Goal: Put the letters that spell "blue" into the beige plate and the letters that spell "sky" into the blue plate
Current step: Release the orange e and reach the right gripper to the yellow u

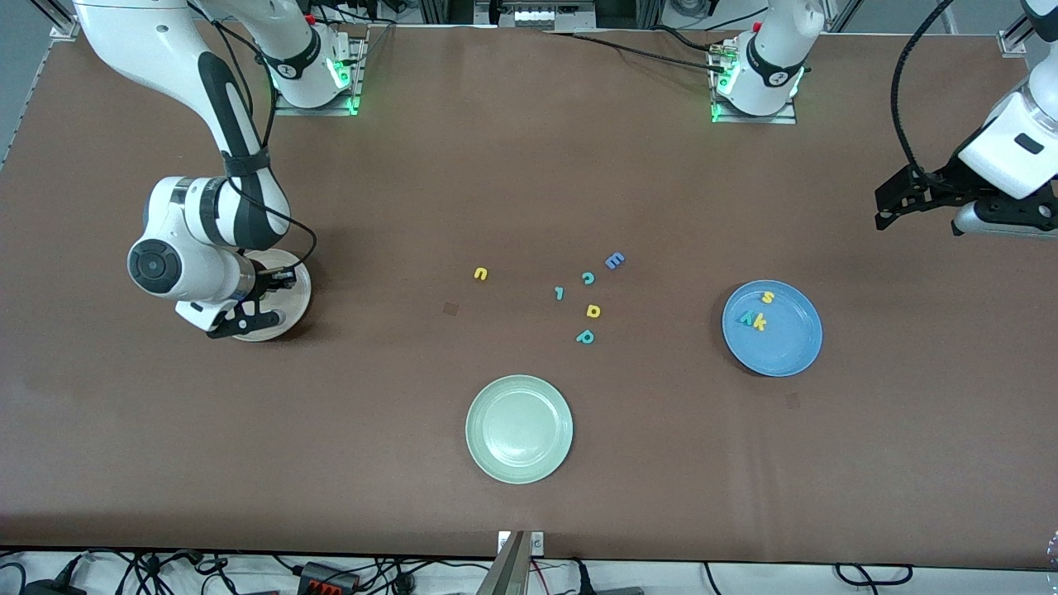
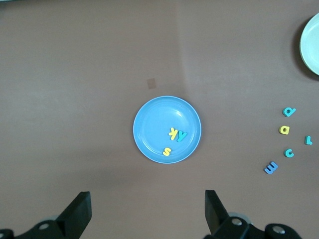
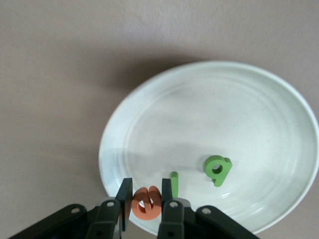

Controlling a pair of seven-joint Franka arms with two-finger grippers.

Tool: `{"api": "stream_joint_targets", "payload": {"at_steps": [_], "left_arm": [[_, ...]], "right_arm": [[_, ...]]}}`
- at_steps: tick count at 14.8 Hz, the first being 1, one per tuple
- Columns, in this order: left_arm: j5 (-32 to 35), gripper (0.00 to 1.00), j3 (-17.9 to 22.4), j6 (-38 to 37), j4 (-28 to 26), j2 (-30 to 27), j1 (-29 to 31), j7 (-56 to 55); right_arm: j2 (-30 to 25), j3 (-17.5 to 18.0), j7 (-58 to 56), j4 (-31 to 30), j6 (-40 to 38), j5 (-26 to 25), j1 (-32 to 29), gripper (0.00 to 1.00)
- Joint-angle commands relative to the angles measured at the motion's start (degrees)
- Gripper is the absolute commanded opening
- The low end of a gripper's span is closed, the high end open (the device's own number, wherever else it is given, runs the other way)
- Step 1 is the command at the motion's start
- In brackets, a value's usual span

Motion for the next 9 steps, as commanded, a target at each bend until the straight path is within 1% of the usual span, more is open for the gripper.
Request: {"api": "stream_joint_targets", "payload": {"at_steps": [1, 2, 3, 4, 7, 9], "left_arm": [[-0.01, 1.00, 2.69, -0.14, -1.38, -1.82, -2.06, 1.35], [-0.01, 1.00, 2.78, -0.23, -1.38, -1.82, -2.41, 1.08], [-0.01, 1.00, 2.87, -0.40, -1.29, -1.82, -2.42, 0.99], [-0.01, 1.00, 2.87, -0.58, -1.29, -1.82, -2.51, 0.91], [-0.01, 1.00, 2.87, -0.67, -1.20, -1.74, -2.77, 0.91], [-0.01, 1.00, 2.87, -0.67, -1.20, -1.56, -2.16, 1.17]], "right_arm": [[-1.51, 0.10, -1.69, -3.74, 3.38, 0.03, -0.29, 0.15], [-0.98, 0.10, -1.61, -3.74, 3.99, 0.03, -0.47, 0.35], [-0.80, 0.10, -1.69, -3.48, 4.35, 0.03, -0.90, 0.79], [-1.06, 0.01, -1.61, -2.70, 4.00, 0.03, -0.56, 1.00], [-3.34, 0.27, -0.73, 0.55, 1.29, 0.12, 0.06, 1.00], [-3.35, 0.36, -0.47, 4.06, -1.35, 0.64, 3.29, 1.00]]}}
